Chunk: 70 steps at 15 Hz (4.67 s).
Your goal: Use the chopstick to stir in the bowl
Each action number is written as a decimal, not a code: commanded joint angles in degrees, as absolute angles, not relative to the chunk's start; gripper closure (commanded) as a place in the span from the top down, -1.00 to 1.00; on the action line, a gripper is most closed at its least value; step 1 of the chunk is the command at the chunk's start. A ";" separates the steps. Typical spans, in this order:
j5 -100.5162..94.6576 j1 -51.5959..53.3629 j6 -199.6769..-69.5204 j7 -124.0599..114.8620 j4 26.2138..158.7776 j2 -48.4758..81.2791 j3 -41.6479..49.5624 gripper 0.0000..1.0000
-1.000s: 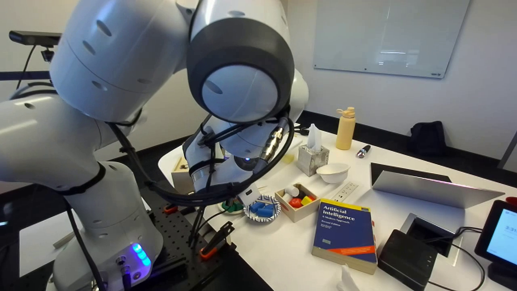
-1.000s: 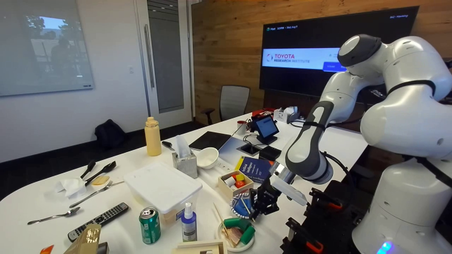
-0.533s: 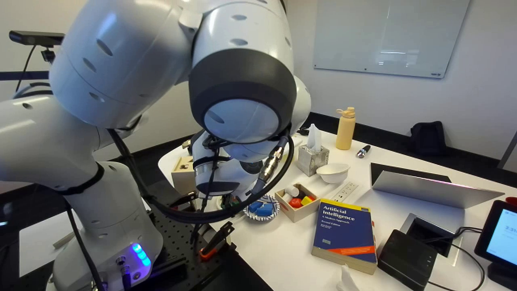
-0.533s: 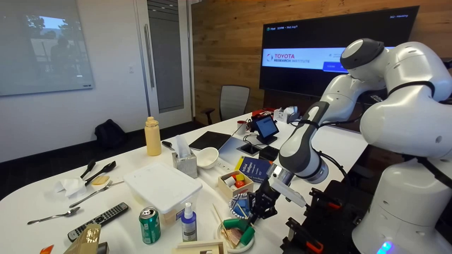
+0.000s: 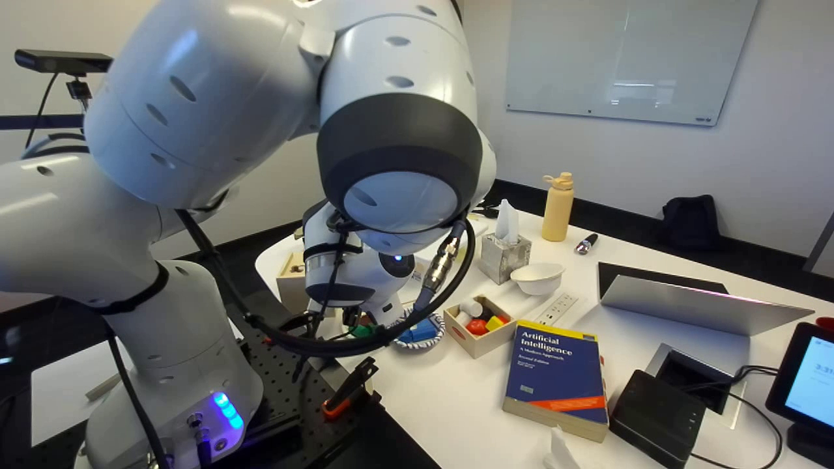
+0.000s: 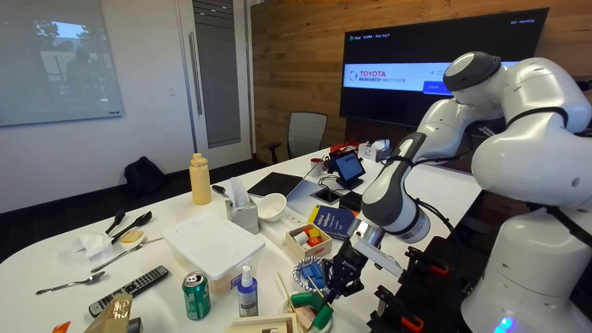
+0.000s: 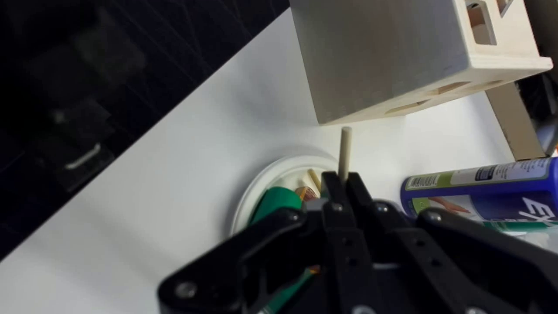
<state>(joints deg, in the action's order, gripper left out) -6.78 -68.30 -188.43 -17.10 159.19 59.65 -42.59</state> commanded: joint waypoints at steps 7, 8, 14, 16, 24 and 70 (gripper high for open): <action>0.83 -67.02 -194.97 -18.69 162.52 54.98 -43.83 -0.97; 1.38 -64.64 -194.72 -18.81 159.08 56.51 -42.87 -0.97; -0.08 -63.25 -198.63 -18.85 159.91 55.26 -43.81 -0.97; -1.05 -63.08 -196.82 -18.41 158.79 56.89 -44.53 -0.97; -1.53 -62.20 -198.61 -17.92 158.78 65.22 -44.55 -0.97; 10.49 -62.01 -197.91 -30.95 160.16 49.67 -48.41 -0.97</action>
